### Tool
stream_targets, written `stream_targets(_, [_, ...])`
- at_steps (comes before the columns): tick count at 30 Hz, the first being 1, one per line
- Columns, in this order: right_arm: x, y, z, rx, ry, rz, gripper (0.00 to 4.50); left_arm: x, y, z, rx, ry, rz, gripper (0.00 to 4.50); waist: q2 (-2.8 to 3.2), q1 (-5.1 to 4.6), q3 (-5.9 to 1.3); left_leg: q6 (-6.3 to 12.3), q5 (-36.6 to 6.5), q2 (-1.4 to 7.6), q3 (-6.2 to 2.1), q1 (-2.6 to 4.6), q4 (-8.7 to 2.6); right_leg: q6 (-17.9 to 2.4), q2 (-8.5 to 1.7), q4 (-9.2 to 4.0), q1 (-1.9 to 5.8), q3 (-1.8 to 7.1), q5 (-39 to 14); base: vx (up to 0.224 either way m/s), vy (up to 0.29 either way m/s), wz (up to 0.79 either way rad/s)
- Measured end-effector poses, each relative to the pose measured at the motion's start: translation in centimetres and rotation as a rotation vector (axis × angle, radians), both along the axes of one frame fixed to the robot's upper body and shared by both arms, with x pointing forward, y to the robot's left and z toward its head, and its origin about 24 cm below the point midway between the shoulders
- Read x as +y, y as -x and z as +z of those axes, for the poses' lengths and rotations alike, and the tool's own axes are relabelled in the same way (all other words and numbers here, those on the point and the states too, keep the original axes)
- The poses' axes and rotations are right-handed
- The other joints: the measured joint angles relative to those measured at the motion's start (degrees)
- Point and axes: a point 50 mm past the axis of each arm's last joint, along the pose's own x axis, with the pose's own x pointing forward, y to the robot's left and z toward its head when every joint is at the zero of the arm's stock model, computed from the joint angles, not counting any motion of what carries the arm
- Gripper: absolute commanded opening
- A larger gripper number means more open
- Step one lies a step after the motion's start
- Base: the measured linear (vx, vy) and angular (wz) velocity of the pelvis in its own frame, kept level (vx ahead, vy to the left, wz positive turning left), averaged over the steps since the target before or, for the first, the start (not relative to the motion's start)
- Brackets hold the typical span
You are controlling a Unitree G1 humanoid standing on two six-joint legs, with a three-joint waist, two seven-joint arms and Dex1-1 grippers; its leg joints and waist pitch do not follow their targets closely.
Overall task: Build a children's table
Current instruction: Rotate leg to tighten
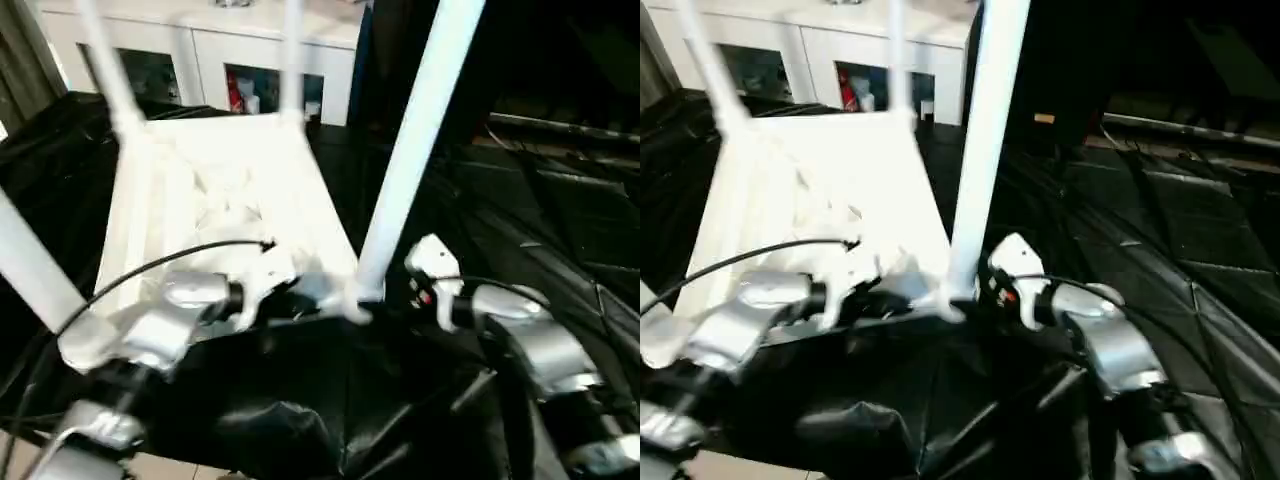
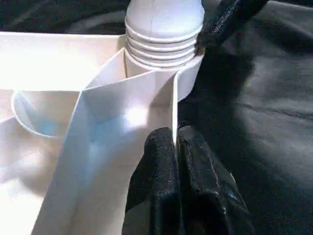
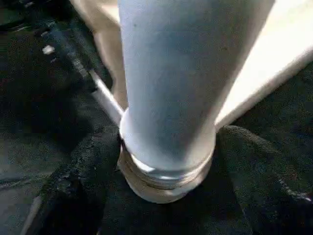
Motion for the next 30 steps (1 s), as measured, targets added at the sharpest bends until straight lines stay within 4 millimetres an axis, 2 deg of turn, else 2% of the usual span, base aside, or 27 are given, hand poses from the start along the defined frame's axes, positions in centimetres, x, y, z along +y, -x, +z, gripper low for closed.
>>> stream_targets(6, [0.4, 0.3, -0.4, 0.026, 0.005, 0.047, 3.51, -0.1, 0.5, 0.0, 0.012, 0.004, -0.040, 0.00, -0.04, 0.15, 0.05, 0.01, 0.0, 0.02, 0.01, -0.04, 0.01, 0.0, -0.01, 0.01, -0.02, -0.01, 0.0, 0.000, 0.000, 0.00])
stream_targets(12, [0.8, -0.1, 0.1, 0.013, -0.005, 0.059, 3.51, -0.1, 0.5, 0.0, 0.012, 0.005, -0.041, 0.00, -0.05, 0.20, 0.05, 0.00, 0.0, 0.03, 0.02, -0.05, 0.02, 0.0, -0.01, 0.03, 0.00, -0.01, 0.0, 0.000, 0.000, 0.00])
stream_targets(21, [0.9, 0.0, 0.0, 0.033, -0.023, 0.064, 2.83, -0.1, 0.6, 0.0, 0.012, 0.006, -0.039, 0.00, -0.04, 0.17, 0.05, 0.00, 0.0, 0.04, 0.05, -0.09, 0.02, 0.0, -0.01, 0.06, 0.01, 0.00, 0.0, 0.000, 0.000, 0.00])
stream_targets(24, [0.9, 0.0, 0.0, 0.035, -0.027, 0.061, 2.75, -0.1, 0.6, -0.1, 0.012, 0.006, -0.038, 0.00, -0.02, 0.17, 0.04, 0.00, 0.0, 0.04, 0.05, -0.07, 0.02, 0.0, -0.01, 0.07, 0.01, 0.00, 0.0, 0.000, 0.000, 0.00])
stream_targets(27, [1.1, 0.0, -0.2, 0.042, -0.047, 0.032, 2.69, -0.1, 0.5, -0.1, 0.006, 0.004, -0.025, 0.00, 0.00, 0.00, 0.04, 0.00, 0.0, 0.05, 0.05, -0.05, 0.05, 0.0, -0.01, 0.11, 0.03, 0.00, 0.0, 0.000, 0.000, 0.00])
stream_targets(30, [1.5, -0.7, -0.8, 0.052, -0.102, -0.107, 2.68, -0.7, -0.1, -0.3, -0.020, 0.004, 0.042, 0.00, 0.00, -0.21, 0.04, -0.11, 0.1, 0.07, 0.05, 0.06, 0.15, -0.1, 0.00, 0.23, 0.11, 0.01, 0.0, 0.000, 0.000, 0.00])
